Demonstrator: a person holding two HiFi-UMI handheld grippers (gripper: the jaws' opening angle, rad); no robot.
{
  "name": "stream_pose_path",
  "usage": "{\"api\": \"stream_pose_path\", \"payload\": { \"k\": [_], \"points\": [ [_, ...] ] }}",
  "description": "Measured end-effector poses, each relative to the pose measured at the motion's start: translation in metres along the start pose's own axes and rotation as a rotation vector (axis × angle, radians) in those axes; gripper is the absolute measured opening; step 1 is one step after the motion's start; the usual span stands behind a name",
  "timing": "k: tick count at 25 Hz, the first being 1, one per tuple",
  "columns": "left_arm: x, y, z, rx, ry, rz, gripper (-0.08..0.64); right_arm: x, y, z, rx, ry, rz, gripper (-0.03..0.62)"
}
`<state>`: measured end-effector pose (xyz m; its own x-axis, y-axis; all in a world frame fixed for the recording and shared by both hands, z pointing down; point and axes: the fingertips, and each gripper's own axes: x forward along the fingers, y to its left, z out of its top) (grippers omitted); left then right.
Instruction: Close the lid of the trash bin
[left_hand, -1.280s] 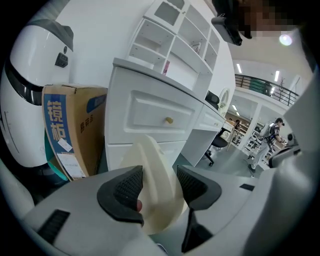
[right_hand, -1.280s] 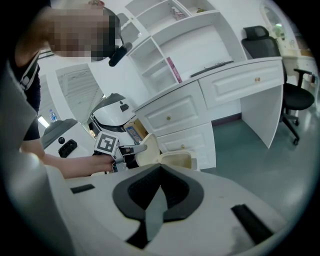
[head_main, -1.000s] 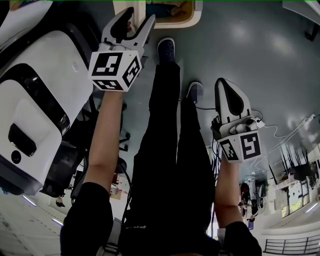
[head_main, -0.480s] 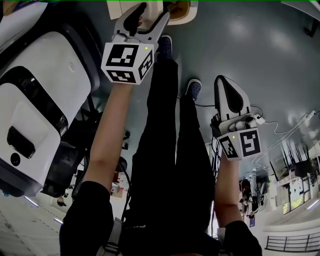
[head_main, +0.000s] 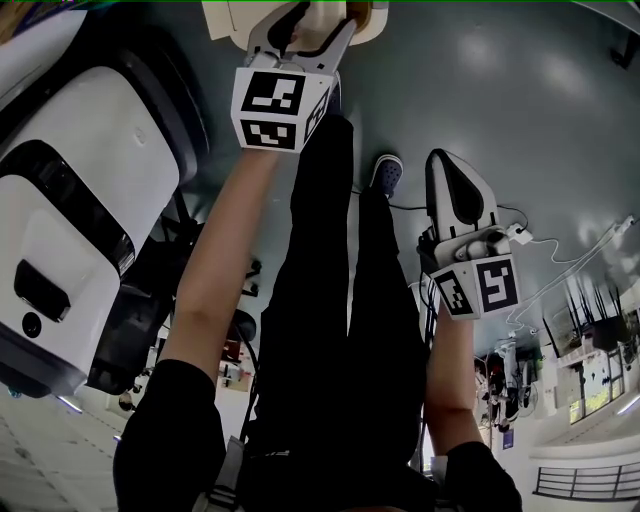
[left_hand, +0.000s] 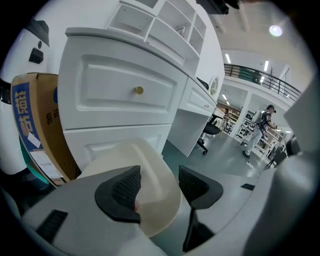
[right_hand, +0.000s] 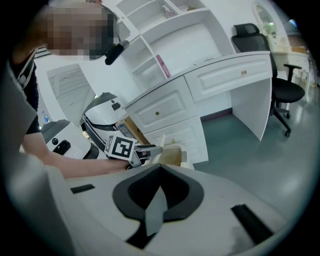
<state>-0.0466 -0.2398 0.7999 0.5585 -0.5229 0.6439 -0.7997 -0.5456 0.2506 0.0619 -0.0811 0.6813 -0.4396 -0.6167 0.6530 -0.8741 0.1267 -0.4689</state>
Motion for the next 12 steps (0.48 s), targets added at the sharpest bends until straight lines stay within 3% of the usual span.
{"api": "stream_pose_path", "payload": {
  "k": [12],
  "points": [
    [0.044, -0.007, -0.026, -0.007, 0.095, -0.015, 0.245, 0.001, -0.022, -0.011, 0.046, -0.007, -0.012, 0.003]
  ]
}}
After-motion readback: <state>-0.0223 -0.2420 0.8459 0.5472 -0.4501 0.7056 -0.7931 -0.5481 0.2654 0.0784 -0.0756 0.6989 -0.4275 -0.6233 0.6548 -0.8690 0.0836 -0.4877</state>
